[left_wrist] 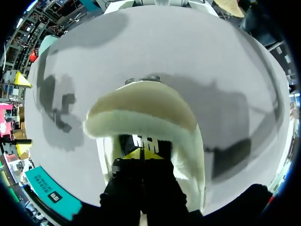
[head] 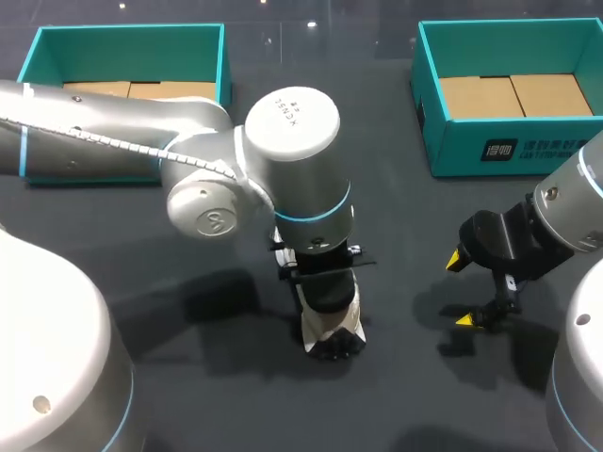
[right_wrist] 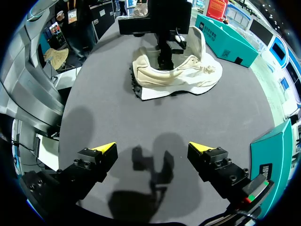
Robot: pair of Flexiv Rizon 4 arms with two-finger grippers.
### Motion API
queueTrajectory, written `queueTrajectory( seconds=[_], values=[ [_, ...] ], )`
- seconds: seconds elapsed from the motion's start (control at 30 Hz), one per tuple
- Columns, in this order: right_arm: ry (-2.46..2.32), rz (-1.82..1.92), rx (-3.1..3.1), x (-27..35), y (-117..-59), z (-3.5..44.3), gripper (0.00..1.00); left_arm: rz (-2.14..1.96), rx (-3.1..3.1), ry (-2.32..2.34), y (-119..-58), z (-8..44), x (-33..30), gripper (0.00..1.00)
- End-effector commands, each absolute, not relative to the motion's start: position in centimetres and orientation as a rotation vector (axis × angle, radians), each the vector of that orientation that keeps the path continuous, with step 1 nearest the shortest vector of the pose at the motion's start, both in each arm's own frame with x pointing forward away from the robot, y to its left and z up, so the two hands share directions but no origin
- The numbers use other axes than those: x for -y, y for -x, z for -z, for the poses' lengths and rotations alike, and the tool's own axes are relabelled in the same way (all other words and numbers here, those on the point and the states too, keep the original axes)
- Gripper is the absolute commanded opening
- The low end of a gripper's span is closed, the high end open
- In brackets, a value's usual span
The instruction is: Take the shoe out of the shoebox, open the shoe tongue, remove and reinsert the insole, then place the shoe into the shoebox
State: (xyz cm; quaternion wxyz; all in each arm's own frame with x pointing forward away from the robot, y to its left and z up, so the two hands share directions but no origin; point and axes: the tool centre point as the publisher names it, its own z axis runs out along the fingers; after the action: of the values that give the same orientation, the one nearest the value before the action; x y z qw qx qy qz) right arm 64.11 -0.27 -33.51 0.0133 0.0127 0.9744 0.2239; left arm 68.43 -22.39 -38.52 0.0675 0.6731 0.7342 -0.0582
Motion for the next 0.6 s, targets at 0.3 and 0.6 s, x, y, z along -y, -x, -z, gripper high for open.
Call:
queueTrajectory(
  seconds=[0.3, 0.6],
  values=[
    [-0.040, -0.696, -3.033, 0.4, -63.9, 33.4, 1.00, 0.046, -2.245, -1.989, -70.0, 33.0, 22.2, 0.00],
    [-0.040, -0.696, -3.033, 0.4, -63.9, 33.4, 1.00, -0.100, -2.326, -1.980, -69.8, 33.9, 23.0, 0.00]
  ],
)
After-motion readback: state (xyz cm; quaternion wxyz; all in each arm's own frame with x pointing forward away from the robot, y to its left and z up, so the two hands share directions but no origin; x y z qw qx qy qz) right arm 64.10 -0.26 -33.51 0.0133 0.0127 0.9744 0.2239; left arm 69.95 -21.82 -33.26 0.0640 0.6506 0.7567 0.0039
